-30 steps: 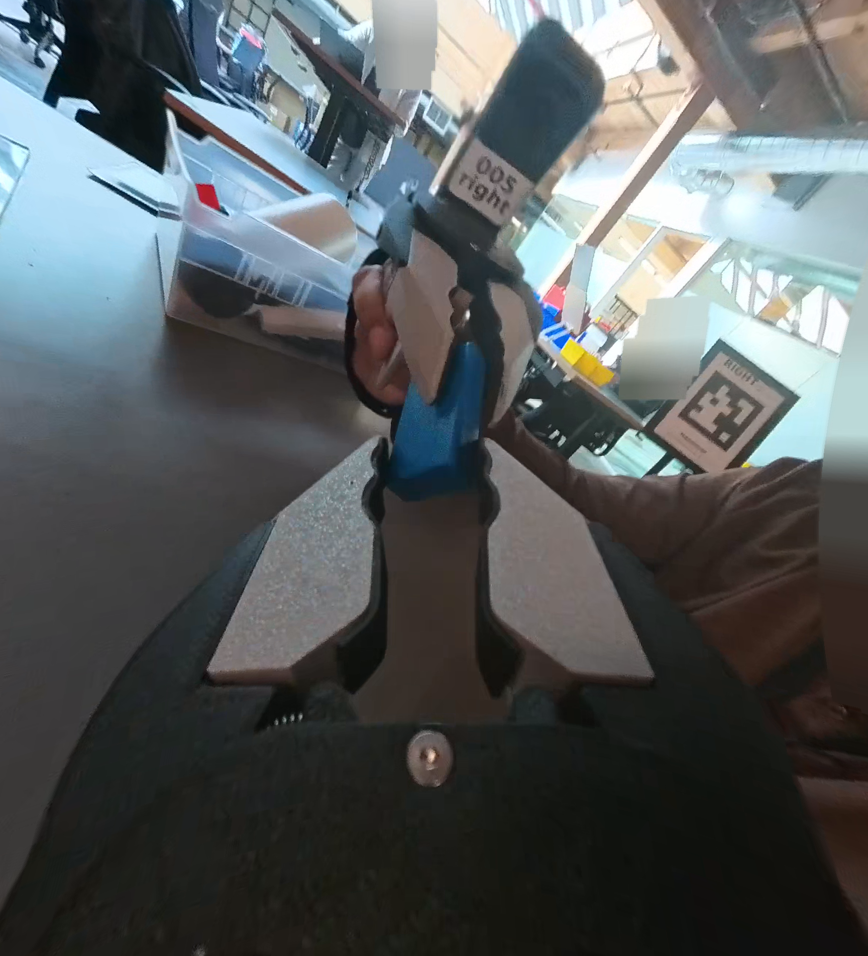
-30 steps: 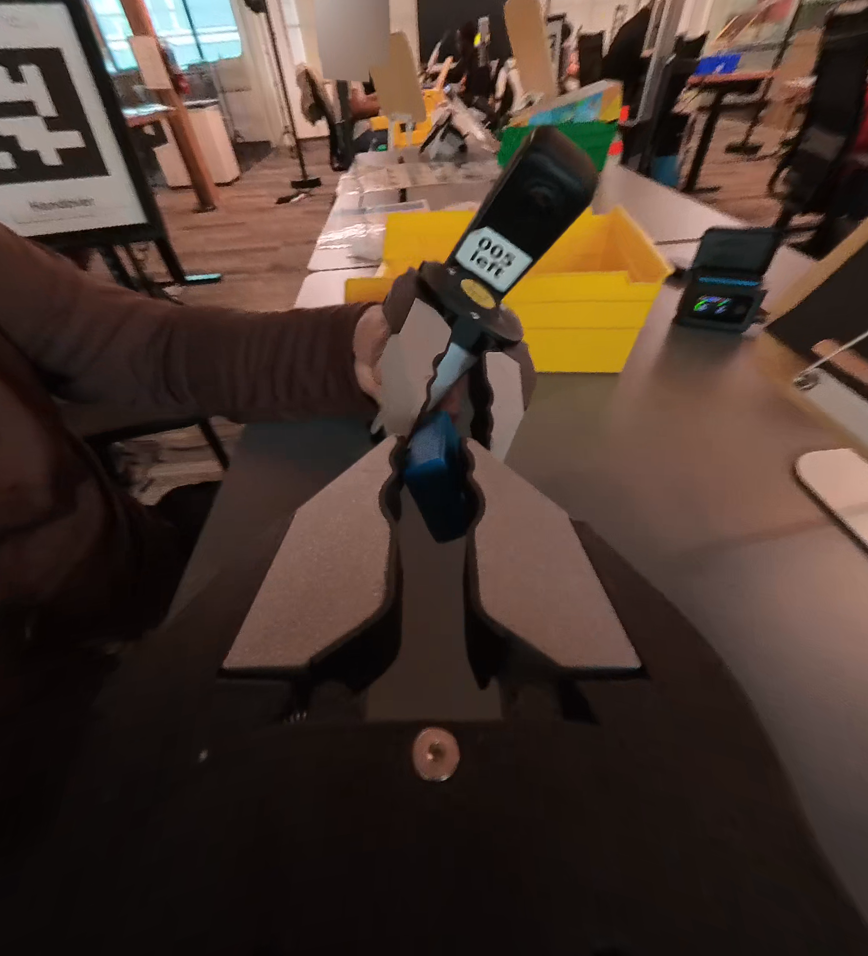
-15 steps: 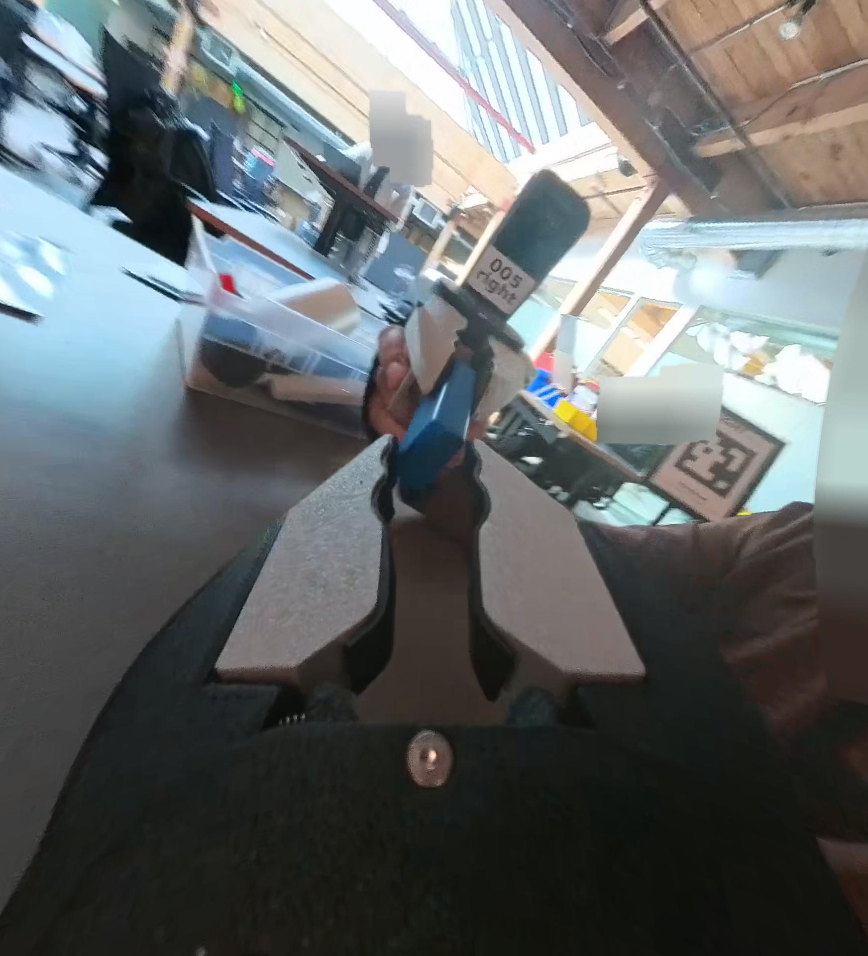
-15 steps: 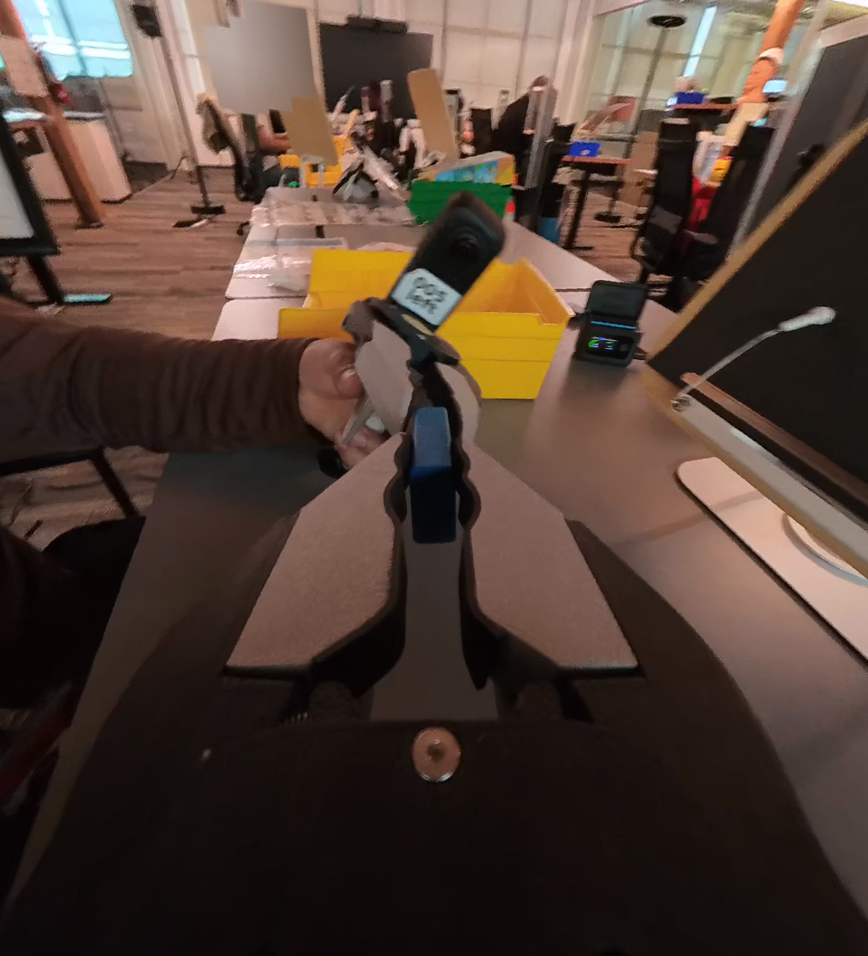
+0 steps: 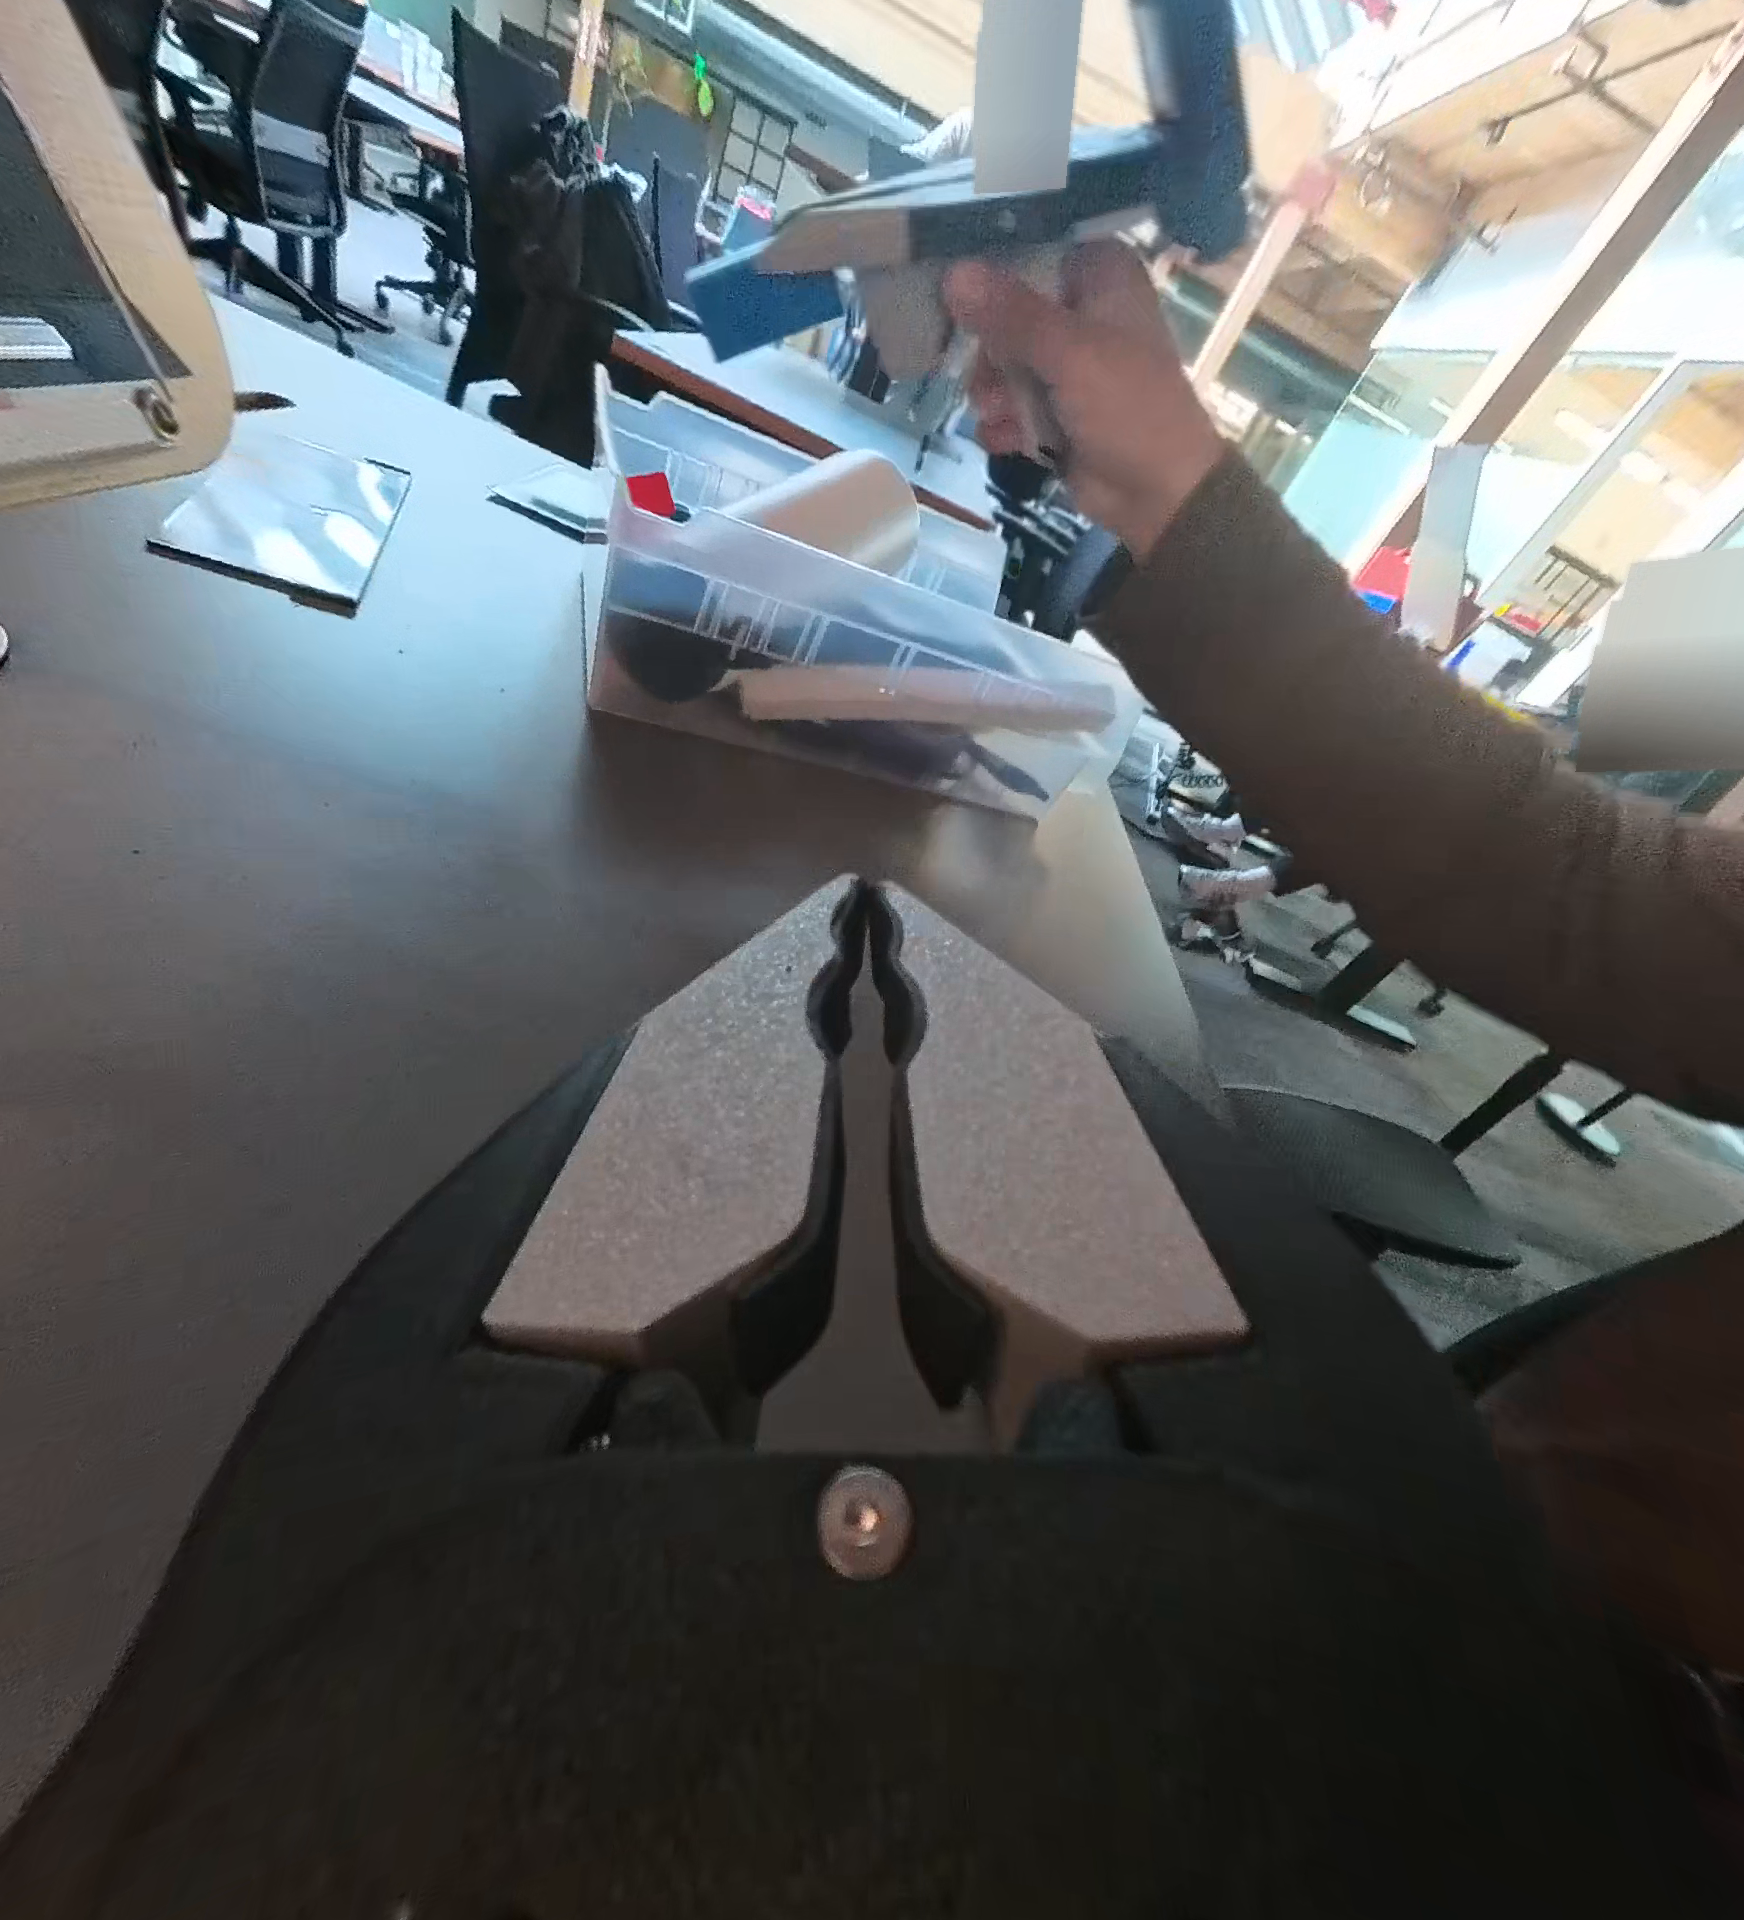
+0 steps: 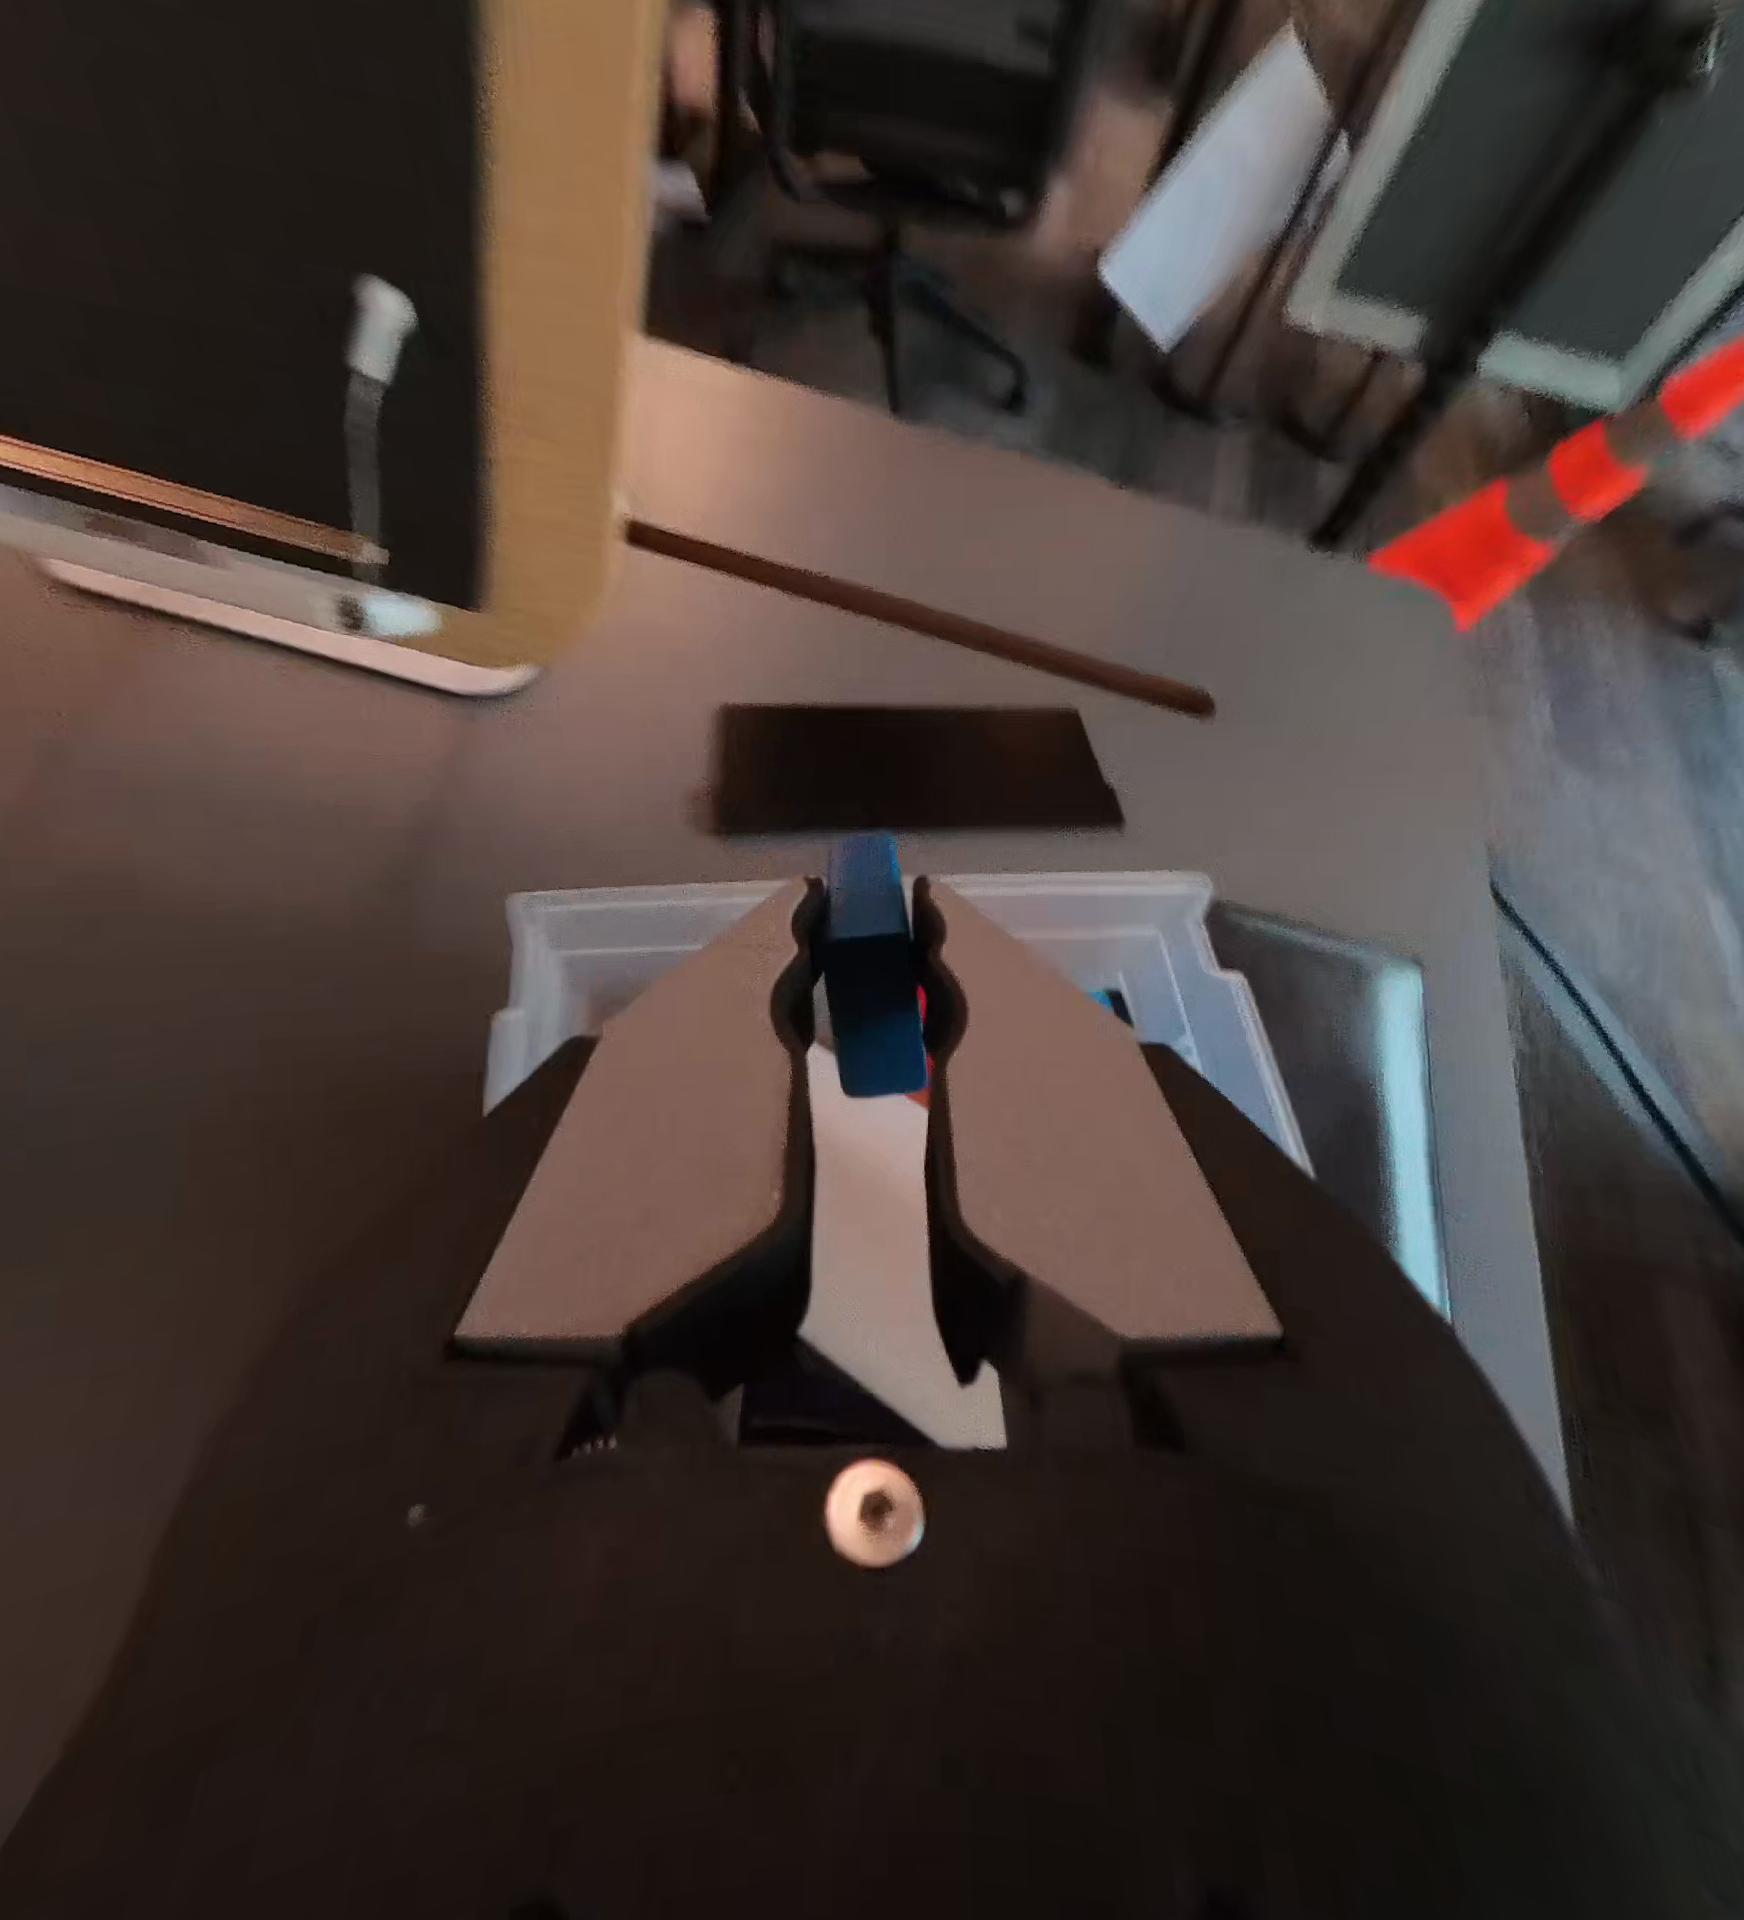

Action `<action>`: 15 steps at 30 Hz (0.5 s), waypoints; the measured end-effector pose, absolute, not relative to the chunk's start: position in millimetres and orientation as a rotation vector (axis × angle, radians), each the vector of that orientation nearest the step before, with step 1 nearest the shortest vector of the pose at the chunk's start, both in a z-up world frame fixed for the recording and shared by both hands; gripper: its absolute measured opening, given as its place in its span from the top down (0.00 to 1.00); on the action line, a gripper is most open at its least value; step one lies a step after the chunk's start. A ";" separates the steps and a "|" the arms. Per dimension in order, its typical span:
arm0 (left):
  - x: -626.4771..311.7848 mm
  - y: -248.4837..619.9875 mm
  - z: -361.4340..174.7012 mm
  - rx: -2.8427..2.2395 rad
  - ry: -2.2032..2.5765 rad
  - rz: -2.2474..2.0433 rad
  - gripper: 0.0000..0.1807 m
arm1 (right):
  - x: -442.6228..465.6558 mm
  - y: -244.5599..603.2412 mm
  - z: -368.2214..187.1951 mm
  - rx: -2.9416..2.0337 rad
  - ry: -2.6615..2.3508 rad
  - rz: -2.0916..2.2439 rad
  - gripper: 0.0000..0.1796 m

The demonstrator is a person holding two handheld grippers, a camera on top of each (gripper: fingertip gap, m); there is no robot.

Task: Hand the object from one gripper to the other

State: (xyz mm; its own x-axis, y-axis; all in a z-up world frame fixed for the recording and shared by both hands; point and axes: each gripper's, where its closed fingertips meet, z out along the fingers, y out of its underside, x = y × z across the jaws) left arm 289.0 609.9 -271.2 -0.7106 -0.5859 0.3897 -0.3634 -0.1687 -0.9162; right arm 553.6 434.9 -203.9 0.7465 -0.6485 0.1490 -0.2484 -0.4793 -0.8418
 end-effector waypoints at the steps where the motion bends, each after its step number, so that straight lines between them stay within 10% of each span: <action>1: 288.7 608.6 -272.7 -1.104 1.921 -1.983 1.00 | 565.6 430.1 -215.0 -2.097 0.729 -0.566 0.92; 15: 290.5 594.2 -299.2 -1.105 2.069 -1.780 0.99 | 466.3 528.0 -185.3 -2.059 0.496 -0.251 0.65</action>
